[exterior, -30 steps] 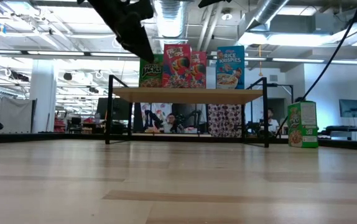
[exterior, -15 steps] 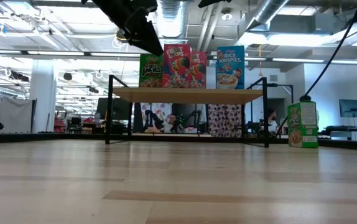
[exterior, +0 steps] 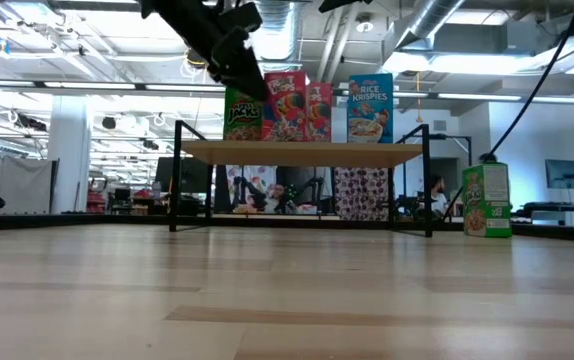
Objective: Stack cereal on shelf
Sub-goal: Put the red cereal box on the shelf aligned with the other red cereal box
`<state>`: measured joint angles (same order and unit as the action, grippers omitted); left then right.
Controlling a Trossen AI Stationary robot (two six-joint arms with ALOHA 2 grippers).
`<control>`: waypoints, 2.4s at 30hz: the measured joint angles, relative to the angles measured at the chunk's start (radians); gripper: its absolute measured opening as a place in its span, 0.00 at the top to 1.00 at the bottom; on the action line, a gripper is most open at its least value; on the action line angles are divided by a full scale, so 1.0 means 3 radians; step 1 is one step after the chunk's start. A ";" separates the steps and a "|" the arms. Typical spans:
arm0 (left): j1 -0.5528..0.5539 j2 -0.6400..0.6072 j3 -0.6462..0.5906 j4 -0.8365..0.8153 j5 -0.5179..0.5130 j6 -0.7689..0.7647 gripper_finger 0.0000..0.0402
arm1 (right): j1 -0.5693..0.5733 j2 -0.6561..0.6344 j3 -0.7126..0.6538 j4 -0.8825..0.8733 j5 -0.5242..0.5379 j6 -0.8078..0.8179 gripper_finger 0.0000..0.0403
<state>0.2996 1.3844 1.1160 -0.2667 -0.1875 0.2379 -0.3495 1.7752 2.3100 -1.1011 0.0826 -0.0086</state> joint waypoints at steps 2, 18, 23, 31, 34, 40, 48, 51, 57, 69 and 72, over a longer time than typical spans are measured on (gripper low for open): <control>-0.0001 0.0034 0.0002 0.0082 0.0022 -0.0001 0.61 | 0.0003 0.0000 0.0000 -0.0008 0.0000 0.0000 0.28; -0.0014 -0.0029 0.0003 -0.0184 -0.0080 0.0189 0.61 | 0.0000 -0.0001 0.0000 -0.0074 0.0000 -0.0001 0.28; -0.0014 -0.0029 0.0003 -0.0169 -0.0110 0.0162 0.61 | 0.0000 -0.0001 0.0000 -0.0072 0.0000 -0.0001 0.28; 0.0042 -0.0029 0.0003 0.0000 -0.0121 0.0185 0.61 | 0.0000 -0.0001 0.0000 -0.0071 0.0000 -0.0001 0.28; 0.0067 -0.0028 0.0003 0.0002 -0.0112 0.0158 0.61 | 0.0000 -0.0001 0.0000 -0.0071 0.0000 -0.0001 0.28; 0.0092 -0.0027 0.0003 0.0002 0.0181 0.0083 0.61 | 0.0000 -0.0001 0.0000 -0.0070 0.0000 -0.0001 0.28; 0.0092 -0.0026 0.0003 0.0135 0.0169 0.0099 0.61 | 0.0000 -0.0001 0.0000 -0.0070 0.0000 -0.0001 0.28; 0.0092 -0.0026 0.0003 0.0149 0.0169 0.0097 0.61 | 0.0000 -0.0001 0.0000 -0.0070 0.0000 -0.0001 0.28; 0.0092 -0.0023 0.0003 0.0171 0.0218 0.0093 0.61 | 0.0000 -0.0001 0.0000 -0.0070 0.0000 -0.0001 0.28; 0.0076 0.0228 0.0004 0.0319 0.0148 0.0139 0.61 | 0.0001 -0.0001 0.0001 -0.0081 -0.0001 0.0000 0.28; 0.0076 0.0231 0.0006 0.0381 0.0163 0.0139 0.61 | 0.0000 -0.0001 0.0001 -0.0093 0.0001 0.0000 0.28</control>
<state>0.3223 1.4536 1.1179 -0.1522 -0.1384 0.2795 -0.3496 1.7748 2.3104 -1.1290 0.0828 -0.0086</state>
